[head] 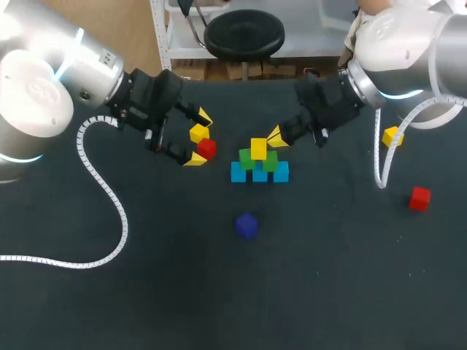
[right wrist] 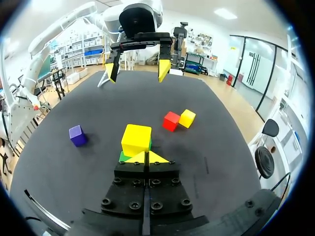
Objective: Place the blue cubes, place green cubes on the blue cubes, place the yellow cubes on the green cubes, then place the red cubes on the yellow cubes, and place purple cube on the red cubes.
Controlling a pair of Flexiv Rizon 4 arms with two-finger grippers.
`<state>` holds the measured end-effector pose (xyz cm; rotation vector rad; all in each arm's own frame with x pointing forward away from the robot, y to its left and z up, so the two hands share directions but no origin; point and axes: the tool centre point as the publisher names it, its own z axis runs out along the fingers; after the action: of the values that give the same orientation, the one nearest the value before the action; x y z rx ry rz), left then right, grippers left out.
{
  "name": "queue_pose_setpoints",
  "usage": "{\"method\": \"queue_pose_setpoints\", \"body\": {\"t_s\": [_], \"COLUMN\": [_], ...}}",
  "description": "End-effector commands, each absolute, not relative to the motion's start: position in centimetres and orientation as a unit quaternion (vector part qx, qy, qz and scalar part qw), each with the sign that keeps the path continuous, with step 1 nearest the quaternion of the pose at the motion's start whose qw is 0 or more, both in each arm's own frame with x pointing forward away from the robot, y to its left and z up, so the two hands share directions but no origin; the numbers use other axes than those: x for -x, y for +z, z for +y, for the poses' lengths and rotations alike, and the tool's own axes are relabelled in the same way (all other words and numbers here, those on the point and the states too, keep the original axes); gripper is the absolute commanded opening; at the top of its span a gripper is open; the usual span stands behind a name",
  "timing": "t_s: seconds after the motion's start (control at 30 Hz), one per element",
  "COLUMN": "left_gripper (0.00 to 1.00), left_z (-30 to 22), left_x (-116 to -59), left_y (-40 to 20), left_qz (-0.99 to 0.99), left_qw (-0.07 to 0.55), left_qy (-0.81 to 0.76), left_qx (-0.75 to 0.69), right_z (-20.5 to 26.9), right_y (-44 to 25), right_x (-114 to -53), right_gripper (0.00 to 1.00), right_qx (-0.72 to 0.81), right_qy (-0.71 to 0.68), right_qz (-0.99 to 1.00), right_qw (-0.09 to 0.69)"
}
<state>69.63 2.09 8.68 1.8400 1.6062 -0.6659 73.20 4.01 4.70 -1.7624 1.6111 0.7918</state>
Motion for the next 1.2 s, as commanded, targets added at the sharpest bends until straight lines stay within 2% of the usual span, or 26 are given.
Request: {"method": "queue_pose_setpoints", "body": {"t_s": [0.03,1.2], "left_gripper": [1.00,1.00], "left_z": [2.0,2.0], "left_x": [-69.8,-69.8], "left_y": [8.7,8.7], "left_qz": [0.606,0.606], "left_qw": [0.296,0.296], "left_qy": [-0.251,-0.251], "left_qx": [-0.694,-0.694], "right_z": [3.9,4.2], "right_y": [5.1,5.3], "right_x": [-72.8,-72.2], "right_gripper": [0.00,0.00], "right_qx": [0.666,0.671], "right_qy": [0.298,0.298], "right_qz": [0.609,0.603], "right_qw": [0.309,0.311]}}
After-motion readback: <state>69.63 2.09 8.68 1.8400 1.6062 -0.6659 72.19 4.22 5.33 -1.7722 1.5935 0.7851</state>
